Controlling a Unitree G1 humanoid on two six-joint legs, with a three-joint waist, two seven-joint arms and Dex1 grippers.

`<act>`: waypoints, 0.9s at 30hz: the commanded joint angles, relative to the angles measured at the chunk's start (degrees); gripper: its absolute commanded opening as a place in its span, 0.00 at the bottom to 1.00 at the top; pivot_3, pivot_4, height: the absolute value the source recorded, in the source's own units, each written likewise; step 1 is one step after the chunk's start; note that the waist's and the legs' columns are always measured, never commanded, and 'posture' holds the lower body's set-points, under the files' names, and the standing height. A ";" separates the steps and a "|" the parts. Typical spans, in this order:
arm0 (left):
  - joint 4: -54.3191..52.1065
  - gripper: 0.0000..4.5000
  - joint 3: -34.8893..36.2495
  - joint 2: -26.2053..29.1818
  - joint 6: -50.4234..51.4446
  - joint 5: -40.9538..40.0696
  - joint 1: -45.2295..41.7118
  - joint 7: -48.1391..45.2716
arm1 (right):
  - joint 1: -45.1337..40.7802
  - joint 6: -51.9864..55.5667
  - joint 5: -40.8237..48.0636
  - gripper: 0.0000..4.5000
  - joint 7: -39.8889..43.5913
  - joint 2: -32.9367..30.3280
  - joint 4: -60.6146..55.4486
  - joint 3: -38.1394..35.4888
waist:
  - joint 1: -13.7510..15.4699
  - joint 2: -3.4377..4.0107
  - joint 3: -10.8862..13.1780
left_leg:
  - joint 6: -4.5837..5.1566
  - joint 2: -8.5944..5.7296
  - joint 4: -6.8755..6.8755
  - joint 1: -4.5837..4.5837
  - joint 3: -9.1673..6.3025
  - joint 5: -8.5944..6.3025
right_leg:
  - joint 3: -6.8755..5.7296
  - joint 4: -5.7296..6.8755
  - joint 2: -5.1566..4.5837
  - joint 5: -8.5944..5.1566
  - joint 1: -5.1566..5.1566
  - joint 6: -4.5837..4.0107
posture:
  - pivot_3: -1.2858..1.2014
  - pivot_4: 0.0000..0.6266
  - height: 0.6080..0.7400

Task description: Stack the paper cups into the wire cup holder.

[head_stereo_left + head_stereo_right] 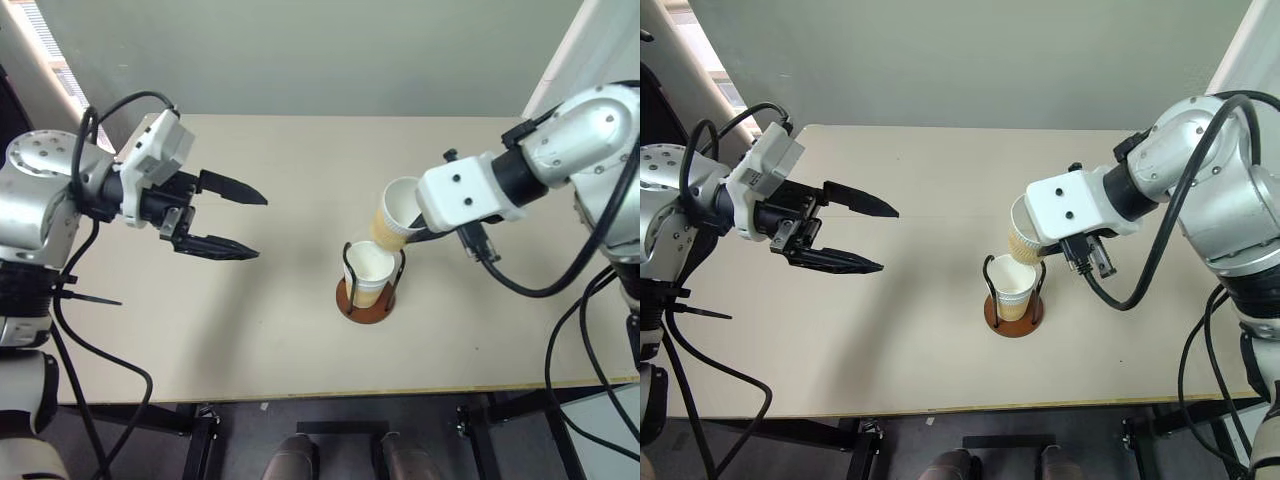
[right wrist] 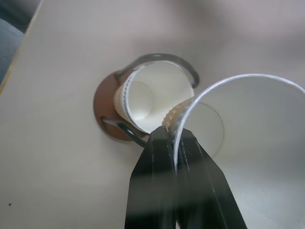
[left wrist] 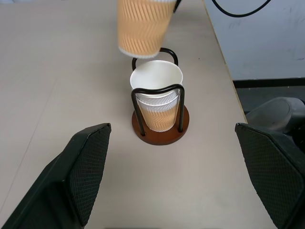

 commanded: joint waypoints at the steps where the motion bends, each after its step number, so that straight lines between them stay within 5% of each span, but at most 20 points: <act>1: -0.08 1.00 0.13 0.76 -1.42 0.19 -1.93 -1.87 | -0.13 -0.97 -1.17 0.01 0.44 1.17 -1.64 0.67 | 0.00 0.00 0.00 | 0.01 0.00 -0.01 0.00 0.00 0.00 | 0.00 0.04 0.00 -0.01 -0.02 -0.01 | 0.52 0.24 1.00; 27: -2.67 1.00 -0.23 1.55 -0.92 0.50 -1.07 -1.87 | 3.40 -7.61 -6.73 0.05 1.78 7.10 0.77 5.40 | -0.10 0.00 0.00 | -0.05 0.02 -0.02 0.00 -0.02 0.03 | -0.04 0.20 0.01 -0.07 -0.08 -0.14 | 0.52 0.24 1.00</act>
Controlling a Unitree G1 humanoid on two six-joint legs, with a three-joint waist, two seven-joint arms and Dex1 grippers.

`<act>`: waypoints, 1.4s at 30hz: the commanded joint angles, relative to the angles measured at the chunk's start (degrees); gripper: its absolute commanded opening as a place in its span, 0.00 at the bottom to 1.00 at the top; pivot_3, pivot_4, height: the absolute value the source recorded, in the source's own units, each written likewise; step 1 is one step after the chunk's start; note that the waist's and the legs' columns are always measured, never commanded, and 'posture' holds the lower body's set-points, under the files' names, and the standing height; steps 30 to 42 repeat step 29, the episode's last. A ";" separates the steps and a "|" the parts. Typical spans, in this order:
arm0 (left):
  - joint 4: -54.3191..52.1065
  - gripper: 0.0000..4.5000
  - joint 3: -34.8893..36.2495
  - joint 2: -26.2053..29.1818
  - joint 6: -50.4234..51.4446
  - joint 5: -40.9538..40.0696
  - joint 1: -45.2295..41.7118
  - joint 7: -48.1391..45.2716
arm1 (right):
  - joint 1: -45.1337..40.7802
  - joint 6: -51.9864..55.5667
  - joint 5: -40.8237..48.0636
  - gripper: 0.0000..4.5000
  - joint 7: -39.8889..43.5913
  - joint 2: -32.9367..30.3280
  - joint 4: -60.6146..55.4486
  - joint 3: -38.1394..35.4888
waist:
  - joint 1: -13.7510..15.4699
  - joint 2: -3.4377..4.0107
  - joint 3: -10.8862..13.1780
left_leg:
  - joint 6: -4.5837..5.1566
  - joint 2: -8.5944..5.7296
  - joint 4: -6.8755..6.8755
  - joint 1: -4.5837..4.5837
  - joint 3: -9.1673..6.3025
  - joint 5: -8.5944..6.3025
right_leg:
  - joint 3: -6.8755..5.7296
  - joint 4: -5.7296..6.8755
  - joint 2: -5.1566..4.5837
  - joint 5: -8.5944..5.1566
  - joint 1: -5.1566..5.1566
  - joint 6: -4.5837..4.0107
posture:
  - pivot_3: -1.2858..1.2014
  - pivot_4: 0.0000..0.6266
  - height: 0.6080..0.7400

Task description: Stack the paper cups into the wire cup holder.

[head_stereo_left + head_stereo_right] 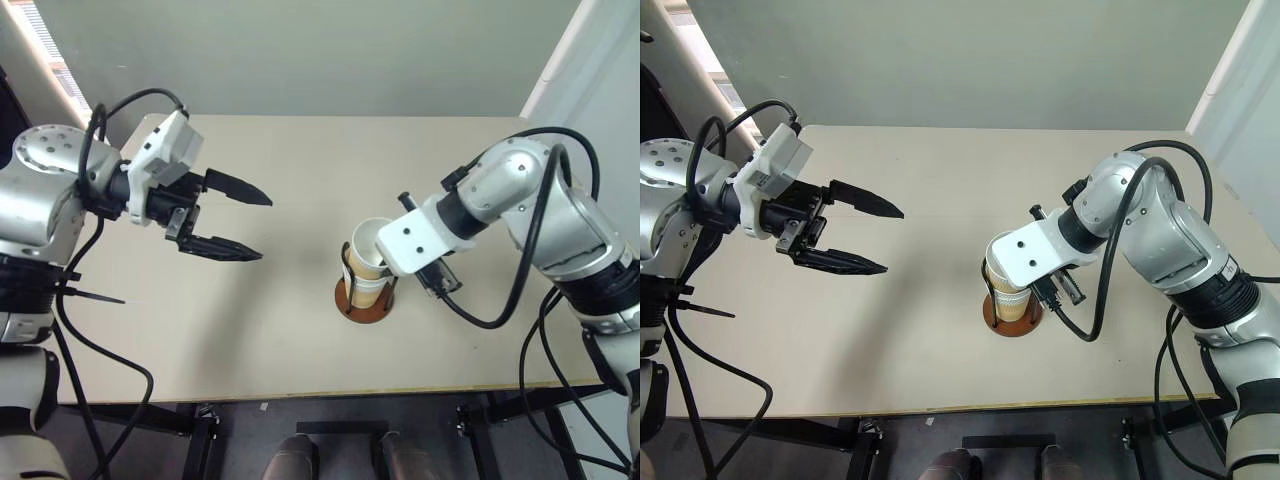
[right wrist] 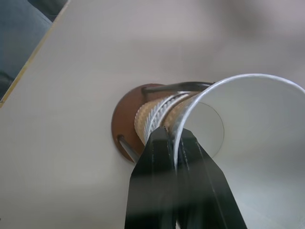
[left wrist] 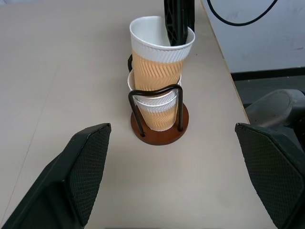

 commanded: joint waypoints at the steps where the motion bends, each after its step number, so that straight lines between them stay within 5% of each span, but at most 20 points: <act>1: -2.02 1.00 2.28 1.23 0.43 0.30 0.26 -1.87 | -0.47 -1.01 -0.17 0.09 0.42 -0.07 -0.51 0.10 | 0.00 0.00 0.00 | 0.00 0.00 0.00 0.00 0.00 0.00 | 0.00 0.01 0.00 0.00 0.00 -0.01 | 0.52 0.24 1.00; 13: -1.72 1.00 2.55 2.20 0.98 0.67 0.15 -1.87 | -2.55 7.01 3.94 1.00 -3.66 4.12 2.06 -7.32 | -0.09 0.00 0.00 | 0.01 0.02 -0.01 0.03 -0.01 0.00 | -0.03 0.10 0.01 -0.01 -0.01 -0.05 | 0.52 0.24 1.00; 22: 5.04 1.00 7.79 0.94 2.66 6.63 -5.95 4.14 | -5.51 30.48 17.17 1.00 -13.54 3.35 6.09 -24.85 | -0.05 -0.10 -0.01 | -0.10 0.01 -0.10 -0.02 -0.01 0.05 | -0.05 0.28 0.01 -0.22 -0.15 -0.41 | 0.52 0.24 1.00; 29: 7.41 1.00 11.58 -1.01 4.58 9.05 -5.53 9.28 | 0.38 36.67 20.91 1.00 -20.50 -0.50 1.34 -28.86 | -0.06 -0.10 0.00 | -0.49 0.01 -0.63 0.12 0.01 0.30 | -0.02 0.36 -0.02 -0.17 -0.30 -0.31 | 0.52 0.24 1.00; 42: 7.41 1.00 11.58 -1.01 4.58 9.05 -5.53 9.28 | 0.38 36.67 20.91 1.00 -20.50 -0.50 1.34 -28.86 | -0.06 -0.10 0.00 | -0.49 0.01 -0.63 0.12 0.01 0.30 | -0.02 0.36 -0.02 -0.17 -0.30 -0.31 | 0.52 0.24 1.00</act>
